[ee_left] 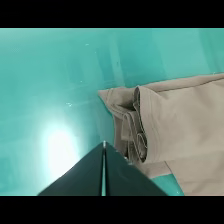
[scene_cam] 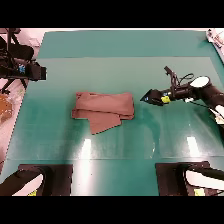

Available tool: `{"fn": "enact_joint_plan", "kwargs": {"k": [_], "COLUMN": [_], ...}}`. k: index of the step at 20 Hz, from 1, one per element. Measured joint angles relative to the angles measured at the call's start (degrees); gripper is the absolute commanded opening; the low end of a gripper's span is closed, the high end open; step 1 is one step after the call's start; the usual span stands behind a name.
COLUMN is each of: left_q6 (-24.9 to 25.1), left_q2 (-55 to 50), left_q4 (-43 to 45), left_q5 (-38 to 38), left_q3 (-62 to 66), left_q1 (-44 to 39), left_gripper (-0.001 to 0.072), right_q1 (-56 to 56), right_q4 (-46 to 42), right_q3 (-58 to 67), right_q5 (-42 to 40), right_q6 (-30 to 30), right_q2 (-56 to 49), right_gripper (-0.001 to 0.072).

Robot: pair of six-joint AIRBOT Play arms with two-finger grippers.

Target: Fold the shirts.

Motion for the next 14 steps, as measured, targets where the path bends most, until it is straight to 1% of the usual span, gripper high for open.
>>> {"fn": "enact_joint_plan", "kwargs": {"k": [1,5,11,12,13,14], "left_q6": [-0.02,-0.13,-0.13,-0.13,-0.13,-0.13], "left_q2": [0.0,0.0,0.0,0.0,0.0,0.0], "left_q4": [-0.11,-0.24,-0.37,-0.37,-0.37,-0.39], "left_q5": [-0.09,-0.76,-2.58,-2.78,-3.1,-3.43], "left_q3": [0.0,0.0,0.0,0.0,0.0,0.0], "left_q1": [0.0,0.0,0.0,0.0,0.0,0.0], "left_gripper": [0.0027,0.0027,0.0027,0.0026,0.0027,0.0027], "right_q1": [-0.13,1.4,9.38,10.86,12.33,13.75], "right_q4": [1.4,5.44,9.07,9.79,10.38,10.4], "right_q3": [-0.22,2.49,10.71,11.74,12.76,13.64], "right_q5": [0.0,0.28,2.12,2.16,2.1,1.64], "right_q6": [-1.77,-6.16,-7.82,-7.85,-7.85,-7.74], "right_q2": [-1.7,-9.86,-19.63,-20.65,-21.62,-22.38], "right_gripper": [0.0714,0.0714,0.0713,0.0689,0.0541,0.0223]}}
